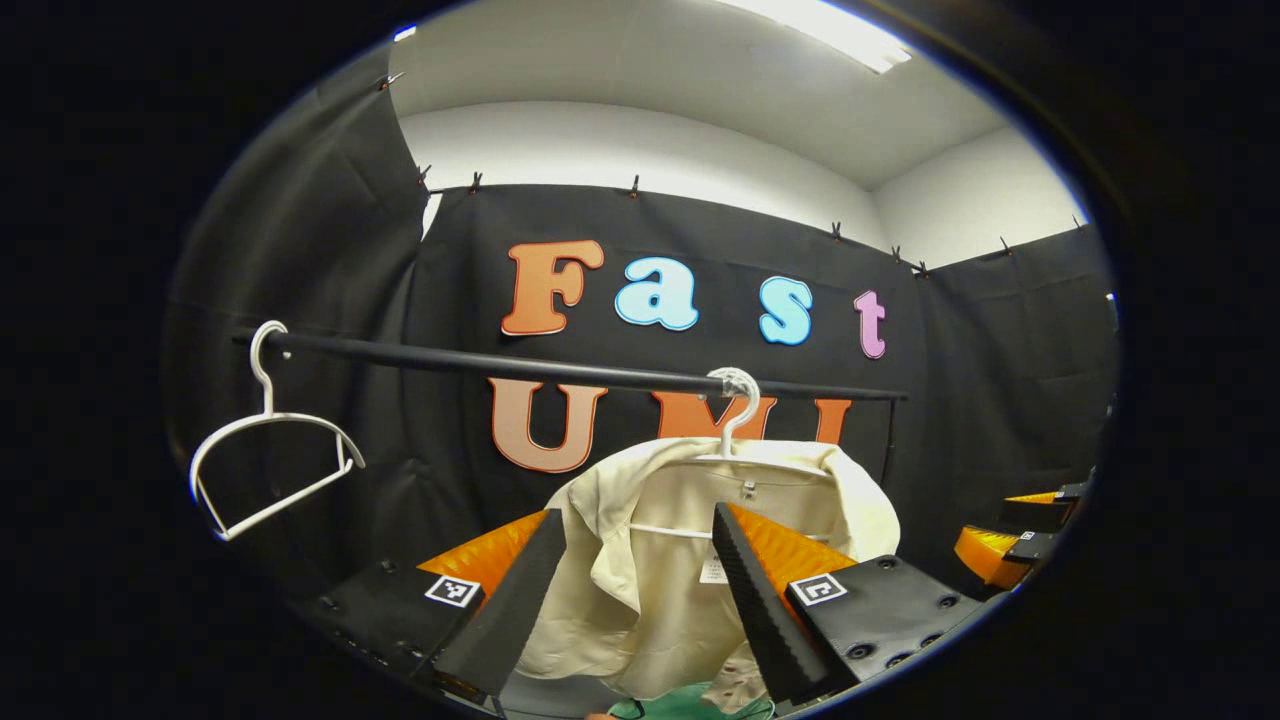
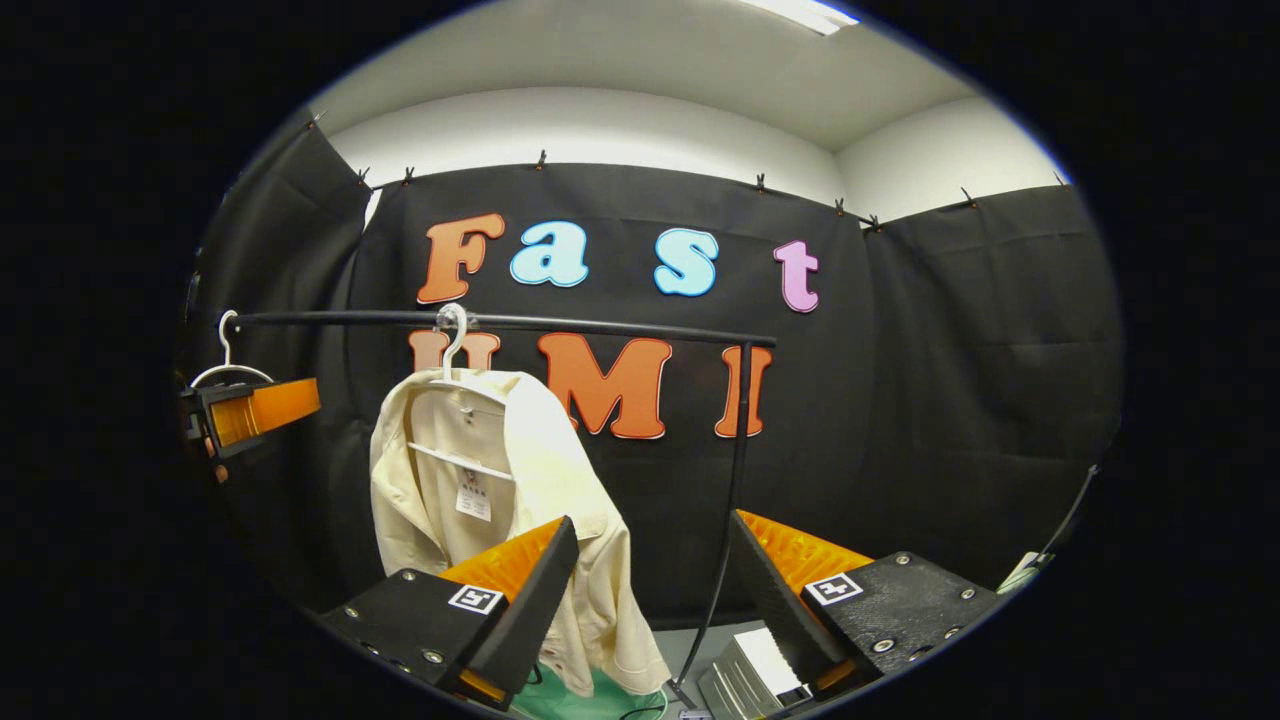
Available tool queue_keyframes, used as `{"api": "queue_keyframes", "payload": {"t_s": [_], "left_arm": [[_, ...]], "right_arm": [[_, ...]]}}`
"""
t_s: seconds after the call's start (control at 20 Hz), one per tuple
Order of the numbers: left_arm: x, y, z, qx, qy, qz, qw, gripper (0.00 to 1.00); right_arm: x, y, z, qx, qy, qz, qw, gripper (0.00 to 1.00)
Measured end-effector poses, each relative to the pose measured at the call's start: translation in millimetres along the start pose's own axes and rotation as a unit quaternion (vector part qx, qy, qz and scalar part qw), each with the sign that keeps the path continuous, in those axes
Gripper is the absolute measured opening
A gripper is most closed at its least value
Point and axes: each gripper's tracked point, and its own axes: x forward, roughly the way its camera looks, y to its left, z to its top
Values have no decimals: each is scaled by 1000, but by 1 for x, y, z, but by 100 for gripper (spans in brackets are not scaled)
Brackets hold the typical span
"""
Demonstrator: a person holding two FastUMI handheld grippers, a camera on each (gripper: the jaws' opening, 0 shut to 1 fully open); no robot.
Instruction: Grasp the clothes on the hanger with both hands and then place them into the laundry hamper below.
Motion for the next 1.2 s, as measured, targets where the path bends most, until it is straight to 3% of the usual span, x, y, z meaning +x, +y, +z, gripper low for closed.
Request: {"api": "queue_keyframes", "payload": {"t_s": [0.8,1.2], "left_arm": [[76,12,-104,14,85,7,996,97],[123,19,-152,-7,112,-3,994,97]], "right_arm": [[59,94,-94,25,92,104,990,92],[97,119,-132,48,133,131,981,68]]}}
